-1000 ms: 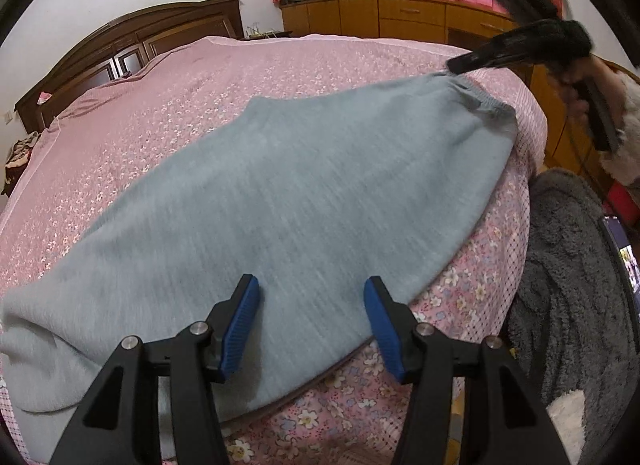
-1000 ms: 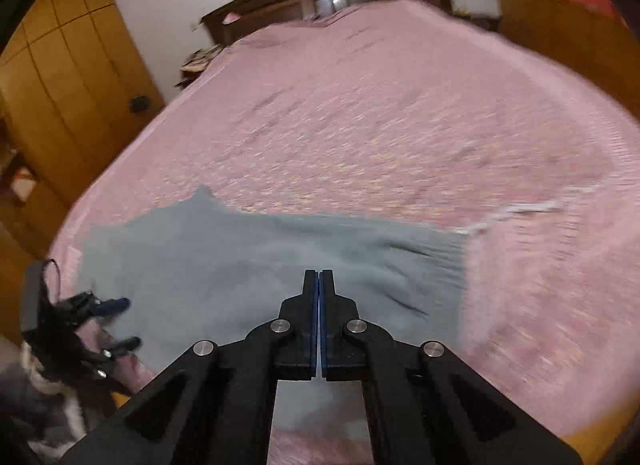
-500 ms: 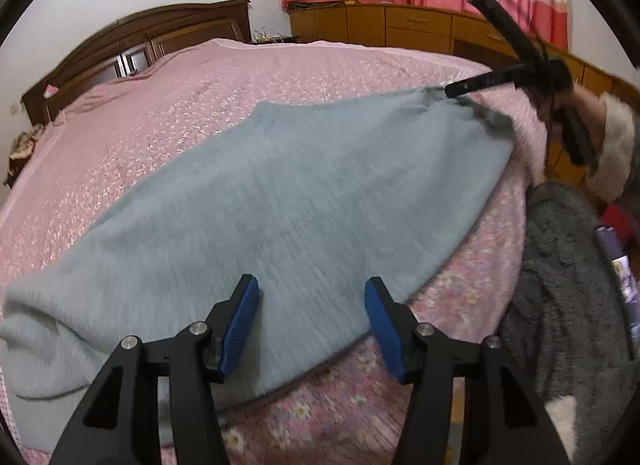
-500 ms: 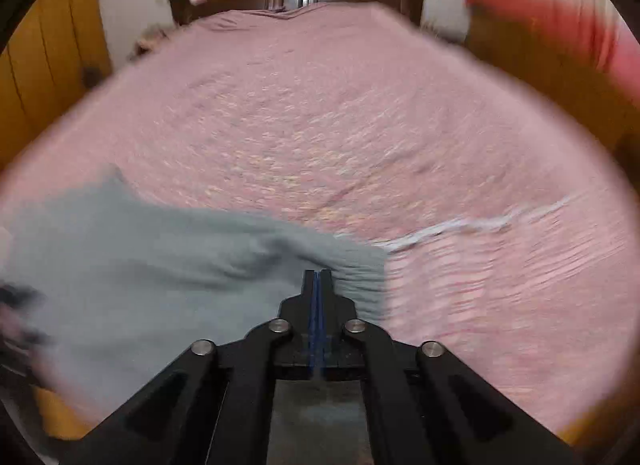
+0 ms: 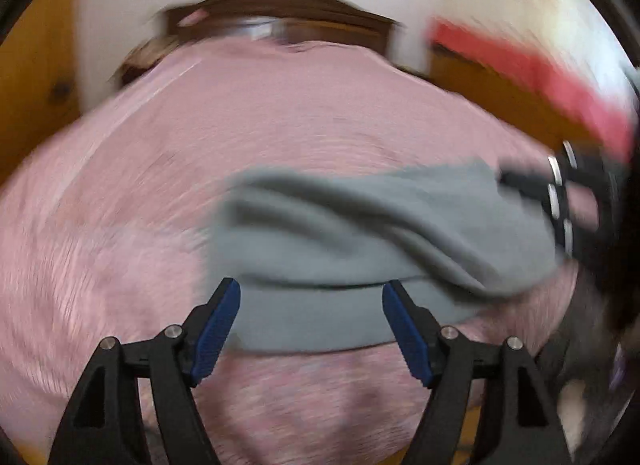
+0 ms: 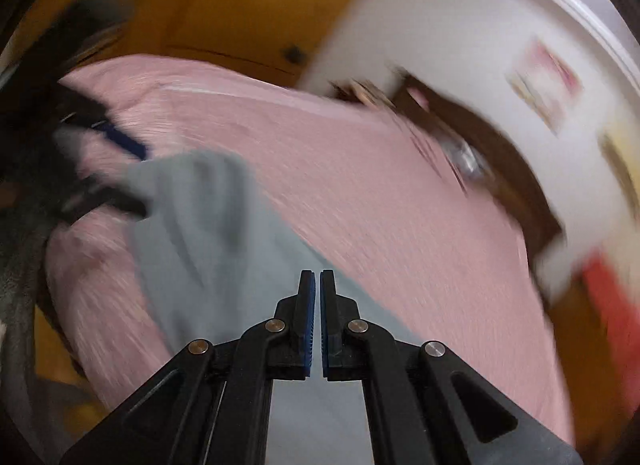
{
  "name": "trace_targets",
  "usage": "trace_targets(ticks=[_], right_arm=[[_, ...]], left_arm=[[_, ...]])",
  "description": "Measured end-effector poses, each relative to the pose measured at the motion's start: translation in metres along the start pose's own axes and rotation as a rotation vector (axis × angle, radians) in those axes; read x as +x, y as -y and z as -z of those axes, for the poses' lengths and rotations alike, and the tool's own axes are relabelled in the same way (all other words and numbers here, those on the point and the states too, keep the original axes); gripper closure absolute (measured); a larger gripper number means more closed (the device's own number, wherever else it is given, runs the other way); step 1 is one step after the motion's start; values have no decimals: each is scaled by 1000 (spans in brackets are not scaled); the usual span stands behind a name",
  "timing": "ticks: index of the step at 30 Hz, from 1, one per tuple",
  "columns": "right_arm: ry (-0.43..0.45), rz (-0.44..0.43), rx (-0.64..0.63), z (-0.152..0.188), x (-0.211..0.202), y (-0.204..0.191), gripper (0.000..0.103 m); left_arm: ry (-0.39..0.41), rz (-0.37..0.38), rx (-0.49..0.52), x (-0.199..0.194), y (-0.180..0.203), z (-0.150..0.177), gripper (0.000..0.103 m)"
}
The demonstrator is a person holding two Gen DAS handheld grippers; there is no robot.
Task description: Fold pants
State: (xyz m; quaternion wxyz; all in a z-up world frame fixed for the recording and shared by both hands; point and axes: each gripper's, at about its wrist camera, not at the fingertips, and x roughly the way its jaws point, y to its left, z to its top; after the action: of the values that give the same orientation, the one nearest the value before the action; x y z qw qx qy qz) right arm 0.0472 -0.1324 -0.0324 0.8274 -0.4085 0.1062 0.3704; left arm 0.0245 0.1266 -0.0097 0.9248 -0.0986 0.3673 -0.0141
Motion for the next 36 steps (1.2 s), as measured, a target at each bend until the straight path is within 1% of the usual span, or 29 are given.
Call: trace_targets(ticks=[1, 2, 4, 6, 7, 9, 10, 13, 16, 17, 18, 19, 20, 21, 22, 23, 24, 26, 27, 30, 31, 32, 33, 34, 36], right_arm=[[27, -21, -64, -11, 9, -21, 101], [46, -37, -107, -18, 18, -32, 101], [50, -65, -187, -28, 40, -56, 101], [32, -60, -244, -34, 64, -73, 101], [21, -43, -271, -33, 77, -79, 101], [5, 19, -320, -31, 95, -87, 101], [5, 67, -351, -29, 106, -92, 101], [6, 153, -461, -24, 126, -110, 101], [30, 185, -525, -16, 126, -114, 101], [44, 170, -529, -18, 121, -115, 100], [57, 154, -520, -20, 116, -115, 98], [72, 129, -506, -20, 112, -113, 88], [76, 127, -511, -18, 100, -115, 73], [78, 161, -529, -18, 103, -116, 69], [78, 183, -545, -17, 104, -116, 68], [69, 179, -553, -21, 119, -119, 68], [55, 156, -545, -22, 124, -120, 70], [27, 117, -502, -26, 133, -121, 75], [20, 115, -489, -29, 129, -125, 77], [-8, 118, -464, -39, 140, -115, 79], [-17, 106, -438, -43, 144, -111, 92], [-20, 101, -413, -42, 135, -107, 100], [-17, 100, -389, -41, 122, -106, 100], [5, 88, -359, -45, 116, -104, 100], [34, 74, -345, -51, 105, -108, 100]], left_arm=[[17, 23, -109, -5, -25, 0, 26], [45, 38, -179, -11, -43, 1, 26], [97, 17, -258, -23, -69, 5, 26], [116, 2, -293, -27, -83, 10, 26], [110, 4, -308, -25, -87, 12, 26], [88, 3, -325, -21, -93, 16, 26], [74, -1, -330, -20, -97, 18, 26], [69, 15, -346, -20, -106, 24, 26], [78, 59, -376, -21, -113, 26, 26], [78, 63, -383, -21, -116, 26, 26], [78, 62, -386, -21, -119, 26, 26], [80, 61, -386, -22, -119, 28, 26], [82, 62, -384, -23, -119, 29, 26], [82, 63, -383, -23, -118, 28, 26], [82, 65, -381, -24, -120, 29, 26], [80, 67, -382, -25, -121, 31, 26], [77, 69, -384, -24, -123, 31, 26], [74, 74, -388, -23, -118, 29, 26], [74, 78, -393, -22, -120, 29, 26], [72, 84, -410, -18, -124, 29, 26], [76, 88, -416, -19, -126, 29, 26], [78, 90, -417, -20, -127, 30, 26], [80, 91, -419, -21, -127, 31, 26], [81, 91, -420, -21, -128, 31, 26], [82, 92, -423, -25, -130, 33, 26]])
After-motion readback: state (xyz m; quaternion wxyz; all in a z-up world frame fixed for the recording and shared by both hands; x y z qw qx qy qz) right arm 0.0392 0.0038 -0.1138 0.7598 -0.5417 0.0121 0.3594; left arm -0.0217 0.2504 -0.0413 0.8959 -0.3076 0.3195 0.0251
